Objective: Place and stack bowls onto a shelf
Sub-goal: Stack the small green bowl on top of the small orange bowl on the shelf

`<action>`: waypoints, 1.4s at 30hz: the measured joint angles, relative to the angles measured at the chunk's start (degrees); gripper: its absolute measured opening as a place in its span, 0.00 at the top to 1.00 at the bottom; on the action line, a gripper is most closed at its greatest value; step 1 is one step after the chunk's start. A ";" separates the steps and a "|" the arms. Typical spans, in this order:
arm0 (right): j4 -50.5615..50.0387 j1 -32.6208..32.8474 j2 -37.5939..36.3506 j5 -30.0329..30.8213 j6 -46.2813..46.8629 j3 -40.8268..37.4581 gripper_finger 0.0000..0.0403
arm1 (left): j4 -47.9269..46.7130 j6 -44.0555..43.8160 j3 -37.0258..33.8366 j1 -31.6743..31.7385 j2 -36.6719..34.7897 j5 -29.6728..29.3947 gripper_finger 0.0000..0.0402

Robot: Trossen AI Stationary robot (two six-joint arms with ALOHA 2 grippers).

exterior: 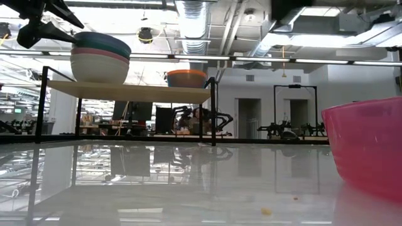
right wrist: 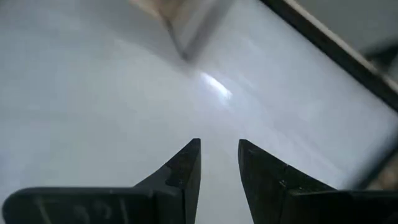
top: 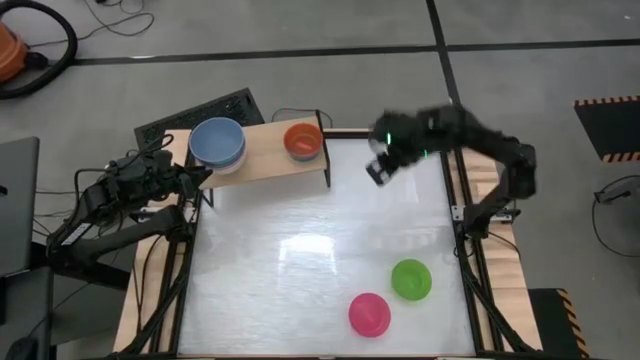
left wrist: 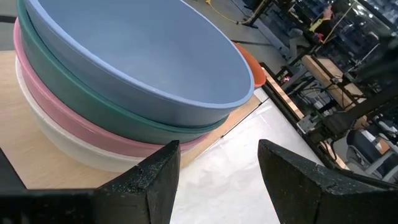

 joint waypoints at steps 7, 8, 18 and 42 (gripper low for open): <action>-0.33 17.00 -10.27 -2.57 35.75 -27.84 0.67 | -0.03 -0.03 0.00 0.00 0.02 0.00 0.49; -0.37 19.78 -11.10 -3.97 41.66 -31.20 0.67 | -0.02 -0.04 0.00 0.01 0.02 0.00 0.49; 10.02 42.05 -12.70 -18.24 76.93 -50.51 0.66 | -0.09 -0.11 0.00 0.01 0.02 1.25 0.49; 40.87 51.43 -12.22 -19.99 92.62 -69.87 0.63 | -2.13 -1.51 0.00 0.00 0.02 1.20 0.49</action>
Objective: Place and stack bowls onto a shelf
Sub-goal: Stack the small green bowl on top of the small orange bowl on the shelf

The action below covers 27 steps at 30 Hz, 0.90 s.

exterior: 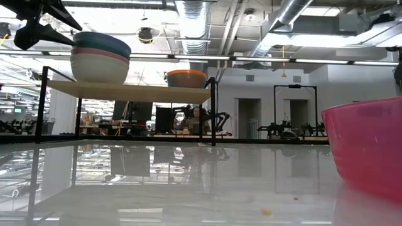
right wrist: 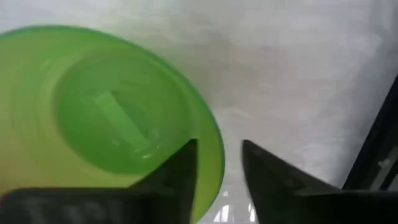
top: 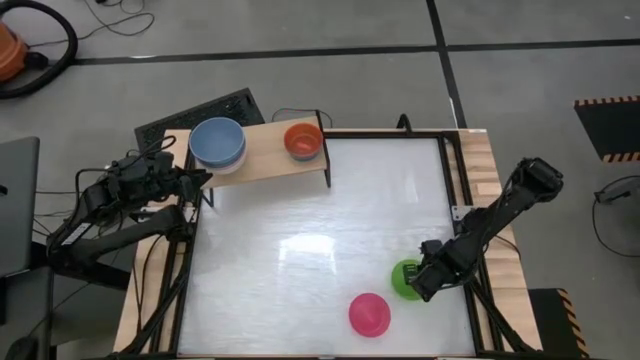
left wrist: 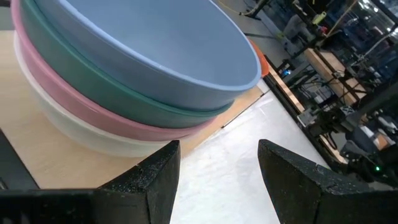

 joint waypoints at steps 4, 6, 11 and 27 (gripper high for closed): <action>0.41 -1.38 -0.39 0.03 -0.34 0.05 0.92 | 0.00 -0.24 0.00 0.00 0.00 -0.61 0.49; 0.63 -2.12 -0.77 0.15 -1.32 0.13 0.94 | 0.00 -0.24 0.00 0.01 0.00 -0.79 0.49; -1.19 -4.82 -1.77 0.29 -4.26 1.76 0.94 | 0.01 -0.70 0.00 -0.01 0.00 -1.27 0.49; -24.02 -30.75 -3.55 10.60 -40.41 27.64 0.94 | 0.00 -0.65 0.00 -0.01 -0.02 -1.25 0.49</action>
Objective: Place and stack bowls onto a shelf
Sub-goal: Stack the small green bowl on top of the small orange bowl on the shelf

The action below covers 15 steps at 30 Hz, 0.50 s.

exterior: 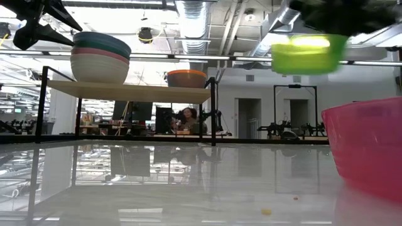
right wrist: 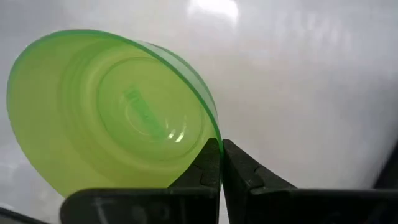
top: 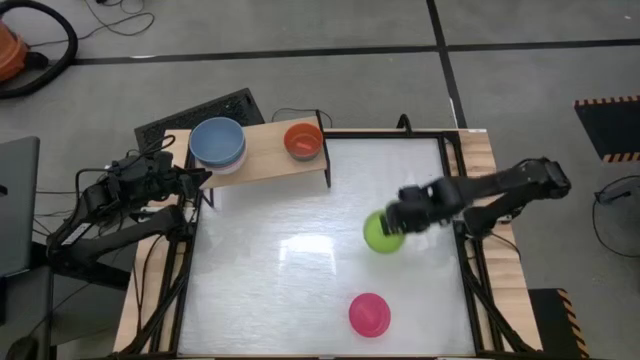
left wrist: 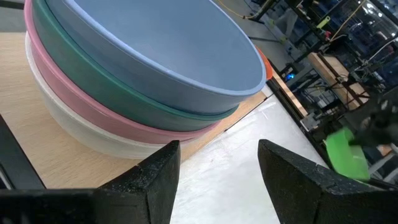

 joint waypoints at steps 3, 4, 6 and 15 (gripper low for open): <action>0.13 -7.40 1.73 0.99 -10.61 4.88 0.94 | -0.01 -0.01 0.00 0.01 0.00 0.01 0.49; 0.14 -9.82 2.60 1.55 -13.93 6.54 0.94 | -0.03 -0.01 0.00 0.00 0.00 0.01 0.49; 0.11 -14.67 4.67 2.07 -20.13 10.03 0.94 | -0.34 0.00 0.00 0.02 0.00 0.00 0.49; 2.26 -29.31 18.89 3.30 -43.42 28.84 0.94 | -2.73 -0.05 0.00 0.01 0.00 0.04 0.49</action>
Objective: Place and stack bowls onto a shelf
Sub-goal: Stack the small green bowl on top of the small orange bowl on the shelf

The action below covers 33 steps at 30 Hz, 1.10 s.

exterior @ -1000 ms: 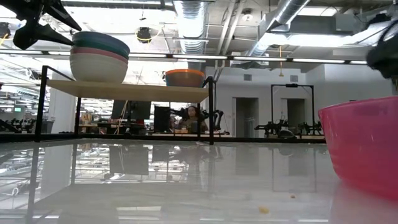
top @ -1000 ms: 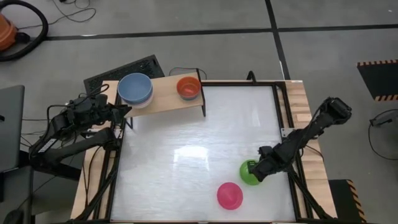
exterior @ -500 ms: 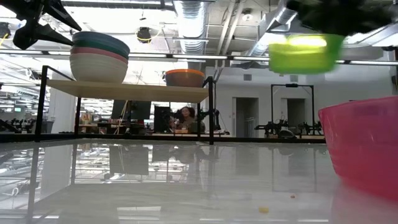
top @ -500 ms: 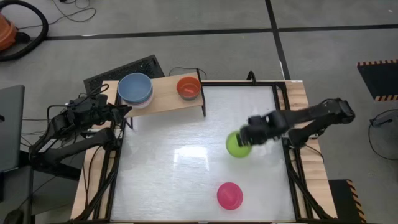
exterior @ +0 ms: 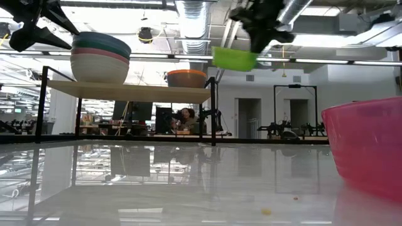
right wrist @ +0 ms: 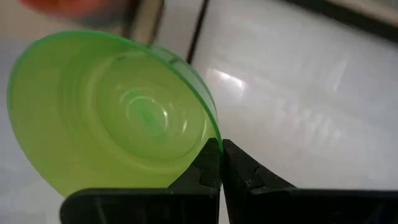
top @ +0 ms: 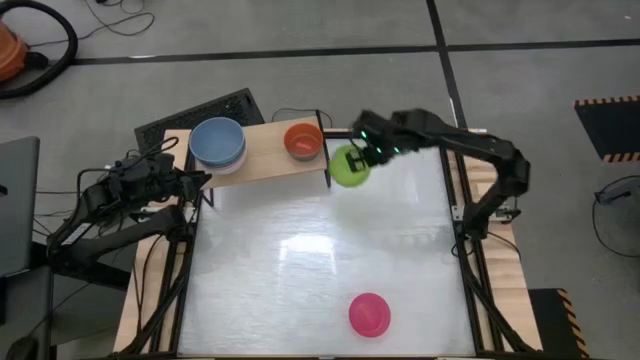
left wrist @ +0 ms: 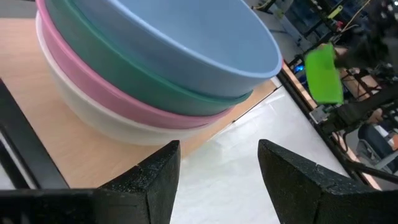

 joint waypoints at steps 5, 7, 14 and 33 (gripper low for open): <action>-0.17 -4.03 8.55 -0.04 -7.62 13.29 0.94 | 0.02 -0.04 0.00 0.00 0.00 0.15 0.49; -0.08 -5.02 11.99 -0.07 -9.99 18.94 0.94 | 0.02 -0.07 0.00 0.01 0.00 0.15 0.49; -0.17 -6.52 23.20 -0.89 -15.26 35.15 0.94 | 0.02 -0.17 0.00 0.01 0.00 0.15 0.49; 7.17 -7.24 26.79 -4.85 -16.71 34.31 0.84 | -0.28 0.00 0.00 -0.01 0.00 0.13 0.49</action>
